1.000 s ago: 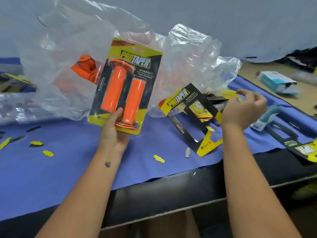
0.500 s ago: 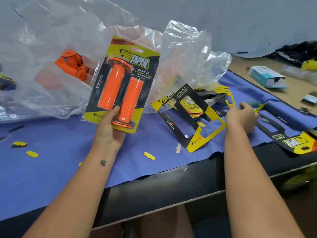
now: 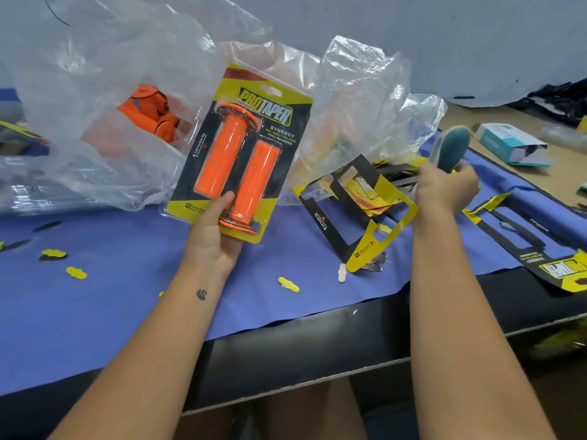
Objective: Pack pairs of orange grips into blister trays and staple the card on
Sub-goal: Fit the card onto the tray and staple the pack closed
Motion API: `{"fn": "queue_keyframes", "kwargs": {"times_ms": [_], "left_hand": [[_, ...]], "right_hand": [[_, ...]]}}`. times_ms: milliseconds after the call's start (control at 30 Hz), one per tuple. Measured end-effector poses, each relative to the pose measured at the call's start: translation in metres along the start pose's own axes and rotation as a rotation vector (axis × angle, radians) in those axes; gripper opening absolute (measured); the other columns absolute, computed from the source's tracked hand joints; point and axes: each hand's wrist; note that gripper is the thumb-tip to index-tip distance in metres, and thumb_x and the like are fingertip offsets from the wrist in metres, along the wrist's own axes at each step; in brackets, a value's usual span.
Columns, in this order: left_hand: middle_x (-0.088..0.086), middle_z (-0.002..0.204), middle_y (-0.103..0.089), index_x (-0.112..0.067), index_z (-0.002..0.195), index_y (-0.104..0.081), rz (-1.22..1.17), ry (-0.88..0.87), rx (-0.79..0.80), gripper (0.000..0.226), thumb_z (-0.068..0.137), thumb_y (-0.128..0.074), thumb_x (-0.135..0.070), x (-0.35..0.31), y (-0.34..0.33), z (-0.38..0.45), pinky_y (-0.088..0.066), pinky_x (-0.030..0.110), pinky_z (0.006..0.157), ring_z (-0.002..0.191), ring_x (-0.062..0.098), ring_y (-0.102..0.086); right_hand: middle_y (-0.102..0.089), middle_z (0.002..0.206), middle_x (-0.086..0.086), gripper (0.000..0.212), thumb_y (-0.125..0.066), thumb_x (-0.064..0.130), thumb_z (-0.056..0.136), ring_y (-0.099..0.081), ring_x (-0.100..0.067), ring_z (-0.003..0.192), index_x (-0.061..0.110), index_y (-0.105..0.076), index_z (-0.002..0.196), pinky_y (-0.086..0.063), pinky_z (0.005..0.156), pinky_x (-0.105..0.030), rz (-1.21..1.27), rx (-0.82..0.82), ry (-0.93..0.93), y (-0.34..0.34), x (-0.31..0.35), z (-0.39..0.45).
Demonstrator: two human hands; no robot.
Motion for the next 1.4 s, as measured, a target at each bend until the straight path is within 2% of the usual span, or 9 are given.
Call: {"fn": "queue_keyframes", "kwargs": {"times_ms": [200, 467, 600, 700, 833, 933, 1067, 1200, 1400], "left_hand": [[0.002, 0.068, -0.069, -0.015, 0.088, -0.059, 0.014, 0.008, -0.007, 0.005, 0.093, -0.059, -0.015, 0.001, 0.002, 0.004, -0.054, 0.029, 0.049, 0.057, 0.017, -0.066], [0.003, 0.067, -0.067, -0.013, 0.083, -0.060, 0.002, 0.002, -0.044, 0.009, 0.092, -0.060, -0.012, 0.002, -0.002, 0.003, -0.054, 0.028, 0.048, 0.055, 0.017, -0.064], [0.008, 0.077, -0.063, -0.012, 0.086, -0.060, 0.019, -0.031, -0.088, 0.004, 0.089, -0.062, -0.011, -0.003, 0.000, 0.003, -0.052, 0.029, 0.053, 0.061, 0.020, -0.061], [0.009, 0.076, -0.062, -0.010, 0.083, -0.062, 0.039, -0.112, -0.148, 0.005, 0.087, -0.064, -0.008, -0.014, 0.004, 0.005, -0.051, 0.030, 0.055, 0.058, 0.020, -0.060], [0.009, 0.078, -0.066, -0.009, 0.086, -0.064, -0.062, -0.179, -0.148, 0.005, 0.088, -0.060, -0.006, -0.035, 0.018, 0.005, -0.054, 0.029, 0.058, 0.063, 0.020, -0.063], [0.001, 0.065, -0.066, -0.015, 0.076, -0.060, -0.256, -0.197, -0.189, 0.017, 0.092, -0.056, -0.013, -0.052, 0.037, 0.005, -0.052, 0.024, 0.052, 0.058, 0.015, -0.063], [-0.003, 0.066, -0.065, -0.019, 0.076, -0.060, -0.440, -0.192, -0.295, 0.015, 0.091, -0.059, -0.017, -0.061, 0.053, 0.006, -0.051, 0.024, 0.055, 0.060, 0.014, -0.061], [0.000, 0.065, -0.066, -0.017, 0.078, -0.062, -0.443, -0.163, -0.252, 0.012, 0.090, -0.060, -0.017, -0.061, 0.053, 0.006, -0.052, 0.023, 0.052, 0.057, 0.015, -0.064], [0.002, 0.067, -0.069, -0.013, 0.071, -0.070, -0.341, -0.108, -0.095, 0.024, 0.091, -0.056, -0.014, -0.057, 0.048, 0.005, -0.053, 0.023, 0.058, 0.059, 0.016, -0.066]], "right_hand": [[-0.063, 0.097, 0.000, 0.033, -0.058, 0.012, 0.081, -0.052, -0.020, 0.084, 0.017, -0.066, 0.112, -0.034, 0.066, -0.025, -0.071, 0.135, 0.302, 0.011, 0.015, -0.001], [-0.054, 0.116, -0.005, 0.057, -0.050, 0.002, 0.078, -0.055, -0.026, 0.104, 0.020, -0.049, 0.132, -0.040, 0.071, -0.028, 0.125, 0.026, 0.489, 0.003, 0.034, -0.035], [-0.051, 0.127, -0.009, 0.062, -0.051, 0.001, 0.078, -0.053, -0.022, 0.114, 0.010, -0.036, 0.138, -0.046, 0.097, -0.041, 0.607, 0.251, 0.518, -0.021, 0.048, -0.107], [-0.047, 0.113, 0.005, 0.057, -0.058, 0.009, 0.082, -0.049, -0.010, 0.104, -0.004, -0.043, 0.136, -0.043, 0.092, -0.026, 0.559, 0.318, 0.734, -0.044, 0.049, -0.163], [-0.047, 0.107, -0.012, 0.063, -0.058, 0.017, 0.075, -0.047, -0.022, 0.098, -0.010, -0.048, 0.131, -0.045, 0.087, -0.022, 0.505, 0.517, 0.897, -0.073, 0.039, -0.218], [-0.043, 0.097, 0.000, 0.044, -0.064, 0.016, 0.072, -0.043, -0.009, 0.081, -0.001, -0.055, 0.111, -0.037, 0.070, -0.005, 0.499, 0.648, 0.758, -0.083, 0.023, -0.232], [-0.053, 0.072, 0.007, 0.022, -0.063, 0.025, 0.072, -0.050, -0.011, 0.060, 0.019, -0.055, 0.091, -0.042, 0.056, -0.030, 0.424, 1.046, 0.279, -0.090, 0.009, -0.224], [-0.058, 0.067, -0.013, 0.042, -0.055, 0.048, 0.088, -0.054, -0.026, 0.055, 0.007, -0.060, 0.096, -0.046, 0.054, -0.030, 0.570, 1.521, -0.205, -0.088, 0.006, -0.211], [-0.064, 0.078, -0.012, 0.049, -0.037, 0.052, 0.098, -0.059, -0.027, 0.063, 0.012, -0.067, 0.100, -0.048, 0.059, -0.033, 0.763, 1.733, -0.435, -0.084, 0.005, -0.203]]}}
Point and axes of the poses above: each hand's wrist, its own z-axis towards the middle knuckle, its own y-axis out of the back of the hand, x = y × z
